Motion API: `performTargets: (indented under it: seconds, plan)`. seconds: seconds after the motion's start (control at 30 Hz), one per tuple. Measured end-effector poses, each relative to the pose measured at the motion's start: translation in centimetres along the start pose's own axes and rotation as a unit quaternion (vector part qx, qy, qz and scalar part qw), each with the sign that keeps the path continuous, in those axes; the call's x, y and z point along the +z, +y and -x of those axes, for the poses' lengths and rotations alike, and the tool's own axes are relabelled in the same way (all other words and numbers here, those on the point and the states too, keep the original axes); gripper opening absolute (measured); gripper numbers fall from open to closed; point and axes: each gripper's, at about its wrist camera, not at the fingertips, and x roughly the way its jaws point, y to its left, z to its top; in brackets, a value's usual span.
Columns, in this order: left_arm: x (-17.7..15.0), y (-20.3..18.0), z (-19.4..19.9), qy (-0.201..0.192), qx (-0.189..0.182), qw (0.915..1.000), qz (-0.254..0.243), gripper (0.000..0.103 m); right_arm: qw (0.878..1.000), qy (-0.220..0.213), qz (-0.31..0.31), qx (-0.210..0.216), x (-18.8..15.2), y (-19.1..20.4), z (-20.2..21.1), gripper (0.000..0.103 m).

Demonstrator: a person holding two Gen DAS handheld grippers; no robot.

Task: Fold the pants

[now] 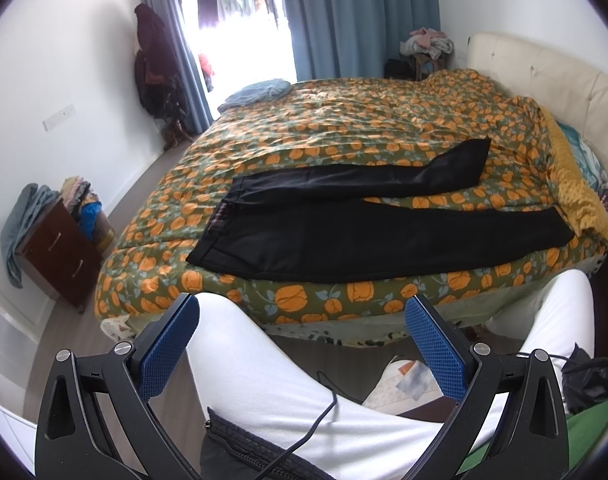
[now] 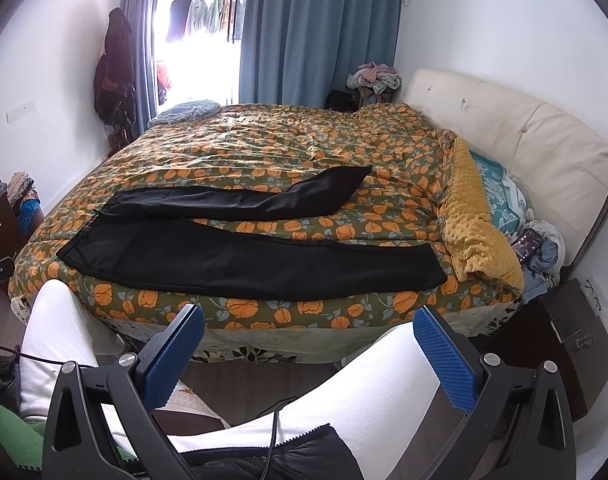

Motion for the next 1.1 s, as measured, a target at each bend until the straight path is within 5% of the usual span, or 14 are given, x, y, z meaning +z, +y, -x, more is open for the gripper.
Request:
performTargets:
  seconds: [0.83,1.1]
  plan:
    - [0.0,-0.2,0.1,0.001,0.001,1.0000,-0.001,0.103,0.999,-0.002,0.022,-0.023,0.1,0.6,0.1,0.103]
    - [0.7,1.1,-0.7,-0.006,-0.010,0.9996,0.027,0.103,0.999,-0.034,0.033,0.025,1.4,0.8,-0.2,0.103]
